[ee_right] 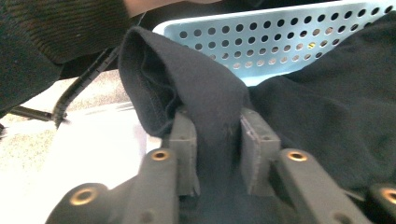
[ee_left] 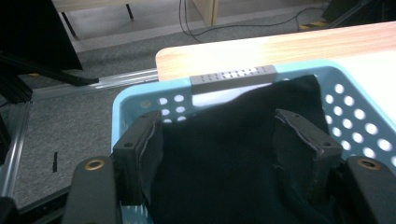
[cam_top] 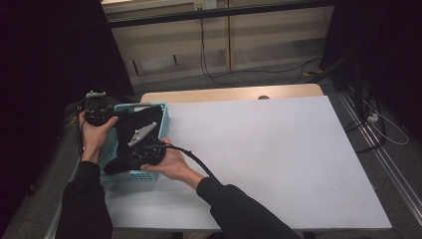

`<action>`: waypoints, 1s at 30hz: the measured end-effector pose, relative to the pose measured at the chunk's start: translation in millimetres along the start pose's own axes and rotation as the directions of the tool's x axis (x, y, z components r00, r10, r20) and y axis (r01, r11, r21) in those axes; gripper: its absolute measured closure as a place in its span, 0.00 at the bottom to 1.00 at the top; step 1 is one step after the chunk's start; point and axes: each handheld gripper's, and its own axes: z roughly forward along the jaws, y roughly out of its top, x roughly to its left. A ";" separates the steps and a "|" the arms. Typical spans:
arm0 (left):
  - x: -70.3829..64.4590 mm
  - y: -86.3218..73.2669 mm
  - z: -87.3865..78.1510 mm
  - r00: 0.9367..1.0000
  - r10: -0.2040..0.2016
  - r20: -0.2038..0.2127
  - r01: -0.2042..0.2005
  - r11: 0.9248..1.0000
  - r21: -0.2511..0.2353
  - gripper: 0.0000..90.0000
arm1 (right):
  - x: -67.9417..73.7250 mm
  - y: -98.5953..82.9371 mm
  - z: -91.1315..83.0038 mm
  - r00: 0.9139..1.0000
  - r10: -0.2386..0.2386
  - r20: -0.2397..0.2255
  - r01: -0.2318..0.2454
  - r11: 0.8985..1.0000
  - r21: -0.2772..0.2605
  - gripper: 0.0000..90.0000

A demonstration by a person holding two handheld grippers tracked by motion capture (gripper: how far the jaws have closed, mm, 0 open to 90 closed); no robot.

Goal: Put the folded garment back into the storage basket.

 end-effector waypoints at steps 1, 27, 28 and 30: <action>-1.3 -1.6 -2.7 1.000 0.010 -0.002 -0.010 1.000 0.000 0.38 | 0.1 -0.5 -2.4 1.000 0.005 -0.002 -0.005 1.000 -0.003 0.70; -29.4 -79.0 -84.5 0.998 0.021 0.061 -0.016 0.997 -0.074 0.43 | 14.6 -56.2 -92.7 0.997 0.034 0.062 -0.028 0.995 -0.096 0.47; -30.3 -81.7 -88.7 0.998 0.021 0.059 -0.016 0.997 -0.082 0.43 | 15.0 -59.4 -96.9 0.997 0.039 0.061 -0.033 0.995 -0.098 0.46; -32.4 -87.0 -96.5 0.997 0.014 0.078 -0.007 0.996 -0.093 0.44 | 16.6 -65.0 -105.1 0.996 0.041 0.076 -0.034 0.995 -0.096 0.46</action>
